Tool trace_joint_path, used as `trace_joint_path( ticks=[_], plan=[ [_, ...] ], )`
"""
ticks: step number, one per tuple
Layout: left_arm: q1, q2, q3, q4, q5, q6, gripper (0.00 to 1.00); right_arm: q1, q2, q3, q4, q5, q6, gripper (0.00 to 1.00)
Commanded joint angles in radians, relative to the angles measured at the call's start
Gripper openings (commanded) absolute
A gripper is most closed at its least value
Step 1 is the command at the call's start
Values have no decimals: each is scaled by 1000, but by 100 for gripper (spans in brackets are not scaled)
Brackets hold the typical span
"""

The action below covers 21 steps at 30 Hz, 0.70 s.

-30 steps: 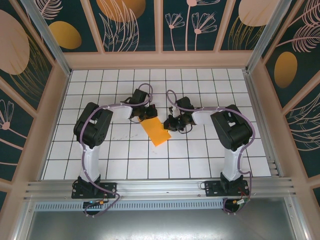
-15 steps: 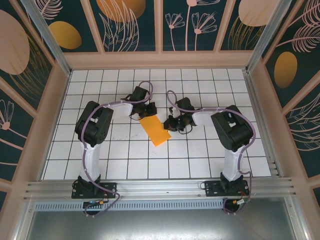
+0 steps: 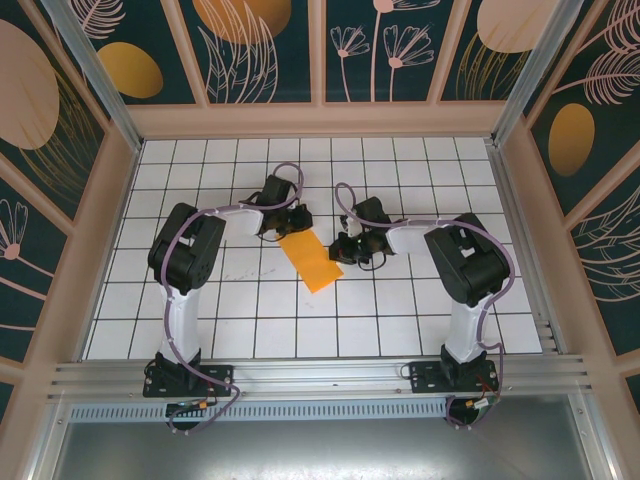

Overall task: Fold a paper plane with a square sheet of paper (pick it up from the middle)
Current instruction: First fold in half a square sheet of paper at the center of the table.

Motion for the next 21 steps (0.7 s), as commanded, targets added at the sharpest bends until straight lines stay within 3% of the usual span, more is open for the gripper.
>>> trace_joint_path(
  ticks=[1, 10, 17, 21],
  plan=[
    [85, -15, -9, 21, -208, 11, 16, 23, 3, -56, -193, 57, 8, 0],
    [85, -125, -15, -3, -221, 20, 32, 52, -77, 8, -196, 66, 27, 0],
    [87, -316, -121, -34, -290, -31, 59, 101, -61, 130, -207, 169, 14, 20],
    [91, -467, -224, -57, -342, -66, 76, 128, 20, 230, -229, 218, 13, 23]
  ],
)
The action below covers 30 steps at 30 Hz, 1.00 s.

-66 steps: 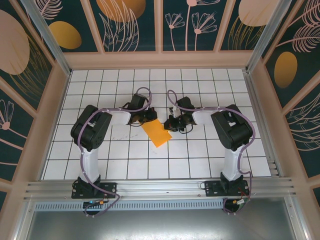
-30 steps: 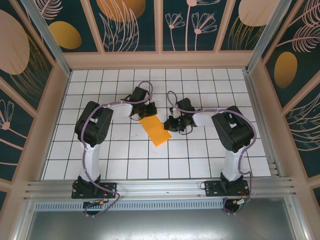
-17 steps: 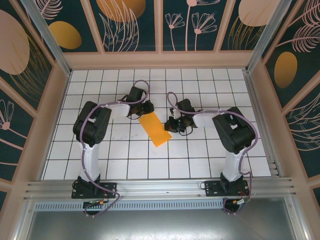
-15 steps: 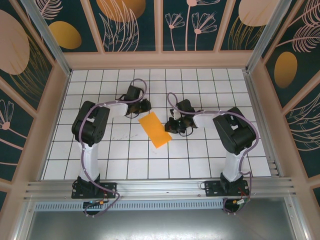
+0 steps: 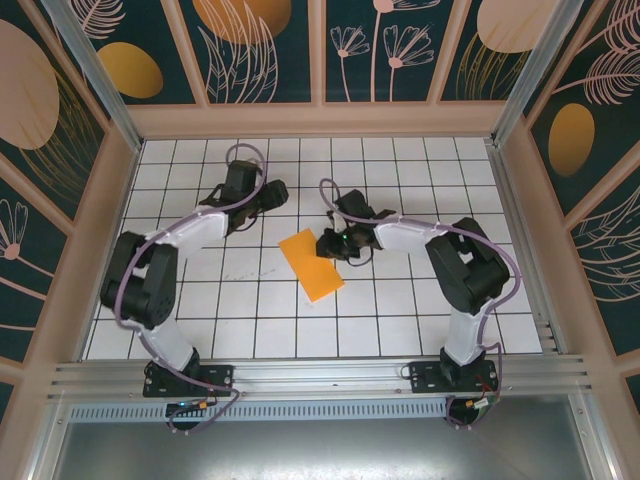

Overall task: Fold a paper plane with a square sheet of paper (pick it up from the middle)
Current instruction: First fold in half a square sheet of paper at the center of the table, then rotate the square sheet of paper at the center of the table.

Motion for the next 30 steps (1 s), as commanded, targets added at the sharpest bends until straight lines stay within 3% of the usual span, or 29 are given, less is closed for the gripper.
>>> trace_joint_path(
  ticks=[1, 6, 16, 23, 27, 30],
  plan=[
    [5, -112, -83, -43, -69, -34, 81, 24, 70, 88, -37, 67, 3, 24],
    [7, -258, -209, -62, -95, -57, 98, 39, 171, 197, -47, 70, 28, 27],
    [7, -392, -378, -45, 4, -59, 99, 6, 251, 238, -78, 156, 136, 29],
    [7, -407, -460, 5, 186, -124, 99, -65, 143, 72, 3, 314, 406, 29],
    [5, -410, -540, 123, 364, -209, 99, -60, 65, 45, 69, 305, 429, 32],
    [-7, -411, -556, 143, 430, -242, 98, -54, 15, 26, 103, 258, 412, 38]
  ],
)
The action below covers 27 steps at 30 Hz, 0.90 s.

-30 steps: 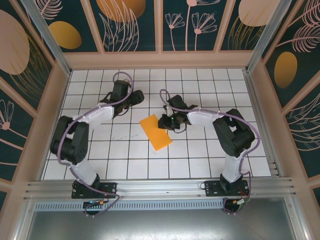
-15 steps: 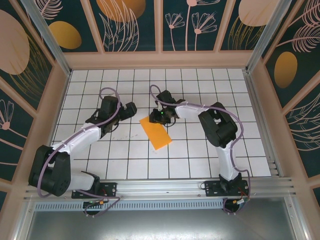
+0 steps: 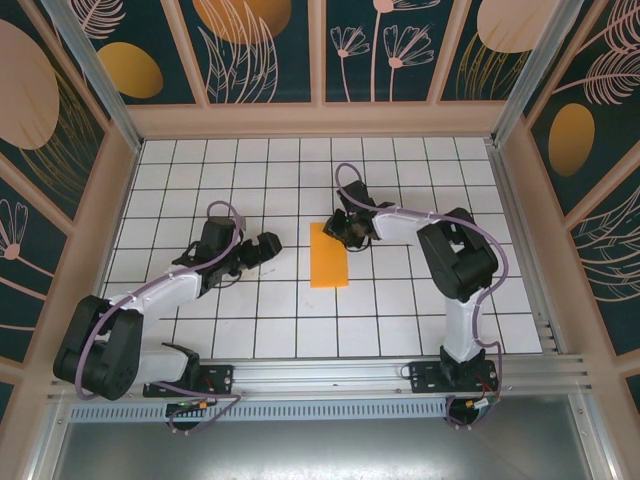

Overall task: Fold a paper plane with a square sheet of paper (pick it up from the middle)
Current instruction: Rotate the square sheet of paper at the center of the table.

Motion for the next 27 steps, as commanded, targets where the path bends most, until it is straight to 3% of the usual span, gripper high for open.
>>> trace_joint_path(
  ticks=[1, 7, 15, 20, 27],
  plan=[
    [-14, -23, -12, 68, 137, -70, 98, 8, -76, -28, 34, -2, 18, 39],
    [-104, -14, -7, 64, 136, -176, 94, 16, -140, -108, 32, -65, -20, 45],
    [-173, 63, 8, 116, 174, -261, 79, 6, -122, -125, 29, -88, -59, 43],
    [-196, 130, 64, 124, 219, -259, 75, -10, -87, -80, 12, -92, -93, 40],
    [-232, 194, 112, 87, 188, -259, 74, -34, -63, -86, 17, -115, -122, 39]
  ],
)
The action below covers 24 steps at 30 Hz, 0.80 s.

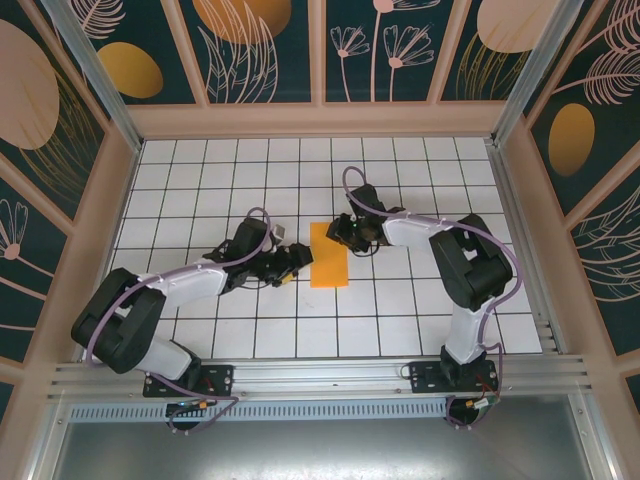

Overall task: Fold a paper plane with a square sheet of paper (pick it up from the middle)
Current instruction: Rotate the square sheet of paper at the center of the table, then fold the triangle a second time at the center of the table.

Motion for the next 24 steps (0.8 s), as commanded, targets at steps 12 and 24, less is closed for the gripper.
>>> trace_joint_path(
  ticks=[12, 24],
  plan=[
    [-52, 84, 18, -19, -8, -10, 71, -6, 50, -62, 39, -81, -26, 38],
    [-68, 154, 72, -36, 14, 9, 62, -6, 61, -88, 60, -90, -17, 36]
  ],
)
